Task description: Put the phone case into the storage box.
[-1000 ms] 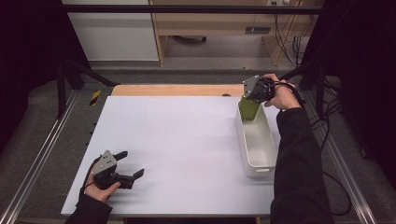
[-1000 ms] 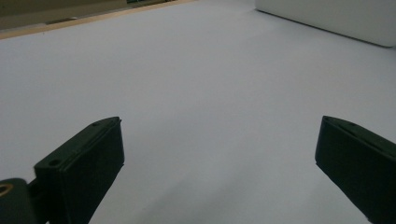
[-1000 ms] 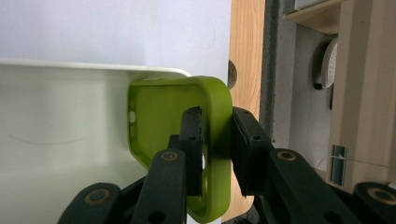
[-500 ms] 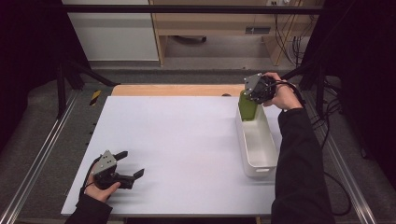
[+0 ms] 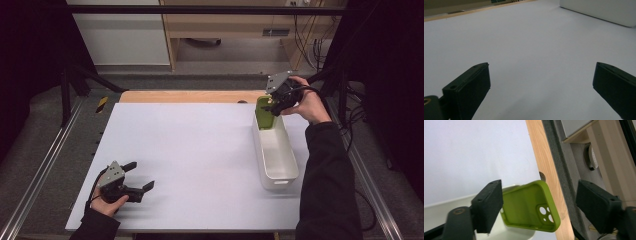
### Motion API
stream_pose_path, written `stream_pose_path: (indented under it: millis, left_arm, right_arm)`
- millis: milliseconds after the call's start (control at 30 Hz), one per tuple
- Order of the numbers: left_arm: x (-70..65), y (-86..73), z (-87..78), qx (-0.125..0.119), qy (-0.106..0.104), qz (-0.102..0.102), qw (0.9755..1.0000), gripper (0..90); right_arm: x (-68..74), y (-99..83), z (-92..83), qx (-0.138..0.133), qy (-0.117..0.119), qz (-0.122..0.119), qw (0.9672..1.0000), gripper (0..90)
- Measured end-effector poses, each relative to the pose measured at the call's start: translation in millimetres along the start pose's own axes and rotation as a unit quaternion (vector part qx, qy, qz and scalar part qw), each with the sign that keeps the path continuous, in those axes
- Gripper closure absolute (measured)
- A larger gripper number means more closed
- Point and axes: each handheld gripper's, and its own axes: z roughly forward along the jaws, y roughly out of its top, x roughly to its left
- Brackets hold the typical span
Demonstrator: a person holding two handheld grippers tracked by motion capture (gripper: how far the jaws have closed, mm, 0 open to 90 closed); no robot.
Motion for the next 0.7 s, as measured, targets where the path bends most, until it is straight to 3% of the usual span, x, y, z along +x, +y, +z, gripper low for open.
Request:
stream_pose_path:
  millis: [167,267,433,600,700]
  left_arm:
    - [-0.2,0.0,-0.2,0.000,0.000,0.000,1.0000,1.0]
    - [-0.5,0.0,-0.2,0.000,-0.001,0.000,1.0000,1.0]
    - [-0.4,0.7,-1.4,-0.005,-0.003,0.000,1.0000,1.0]
    - [0.2,1.1,-2.9,-0.011,-0.005,-0.003,0.9999,1.0]
    - [0.1,1.4,-3.4,-0.013,-0.007,-0.005,0.9999,1.0]
  right_arm:
    - [9.2,7.1,-9.4,-0.020,-0.012,0.014,0.9996,12.9]
    - [13.3,10.6,-17.5,-0.046,-0.019,0.045,0.9977,11.6]
    - [23.6,11.8,-26.0,-0.097,-0.033,0.114,0.9882,8.2]
    - [36.4,12.1,-30.9,-0.117,-0.041,0.152,0.9806,6.3]
    - [45.6,13.0,-36.0,-0.127,-0.028,0.177,0.9757,5.9]
